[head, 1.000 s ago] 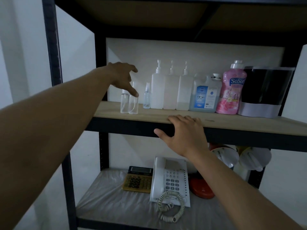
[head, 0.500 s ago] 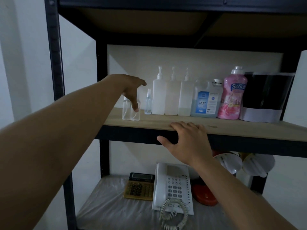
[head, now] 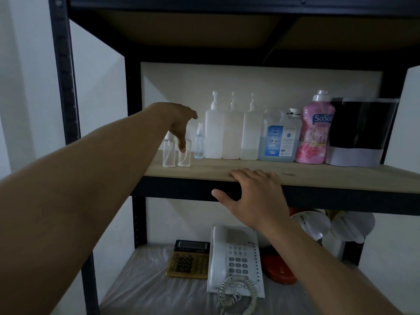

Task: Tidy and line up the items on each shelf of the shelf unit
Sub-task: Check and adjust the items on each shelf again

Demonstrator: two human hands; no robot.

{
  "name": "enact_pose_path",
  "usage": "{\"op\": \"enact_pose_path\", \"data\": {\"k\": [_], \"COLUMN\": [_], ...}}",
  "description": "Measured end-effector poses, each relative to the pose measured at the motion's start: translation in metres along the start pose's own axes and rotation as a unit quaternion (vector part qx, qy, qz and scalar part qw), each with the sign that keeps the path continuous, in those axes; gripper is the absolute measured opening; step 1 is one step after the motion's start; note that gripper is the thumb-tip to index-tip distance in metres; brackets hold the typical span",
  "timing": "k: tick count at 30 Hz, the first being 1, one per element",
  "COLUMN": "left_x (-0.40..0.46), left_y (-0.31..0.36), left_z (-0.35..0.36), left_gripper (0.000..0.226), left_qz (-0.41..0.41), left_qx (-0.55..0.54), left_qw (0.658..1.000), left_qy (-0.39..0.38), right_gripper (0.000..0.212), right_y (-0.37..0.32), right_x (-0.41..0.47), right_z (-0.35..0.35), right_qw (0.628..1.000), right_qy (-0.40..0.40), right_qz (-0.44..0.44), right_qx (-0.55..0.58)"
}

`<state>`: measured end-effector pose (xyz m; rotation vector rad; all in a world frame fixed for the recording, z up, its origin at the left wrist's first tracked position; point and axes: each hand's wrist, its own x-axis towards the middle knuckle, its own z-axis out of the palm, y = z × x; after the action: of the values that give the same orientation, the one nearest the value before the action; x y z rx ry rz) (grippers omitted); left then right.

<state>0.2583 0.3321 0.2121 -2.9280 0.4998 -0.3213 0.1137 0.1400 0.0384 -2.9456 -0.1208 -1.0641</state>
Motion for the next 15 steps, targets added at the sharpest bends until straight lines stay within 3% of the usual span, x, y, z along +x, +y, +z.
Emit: {"op": "enact_pose_path", "data": {"k": [9, 15], "left_x": [0.038, 0.072], "left_y": [0.007, -0.003], "left_z": [0.007, 0.015], "left_gripper": [0.130, 0.141], "left_qz": [-0.034, -0.074], "left_qx": [-0.003, -0.082], "left_qw": [0.999, 0.994], "left_qy": [-0.003, -0.015], "right_gripper": [0.077, 0.076], "right_y": [0.001, 0.001], "right_x": [0.001, 0.002], "right_z": [0.002, 0.005], "right_qw": [1.000, 1.000], "right_qy": [0.005, 0.014], "right_qz": [-0.003, -0.002], "right_qx": [0.006, 0.000]}}
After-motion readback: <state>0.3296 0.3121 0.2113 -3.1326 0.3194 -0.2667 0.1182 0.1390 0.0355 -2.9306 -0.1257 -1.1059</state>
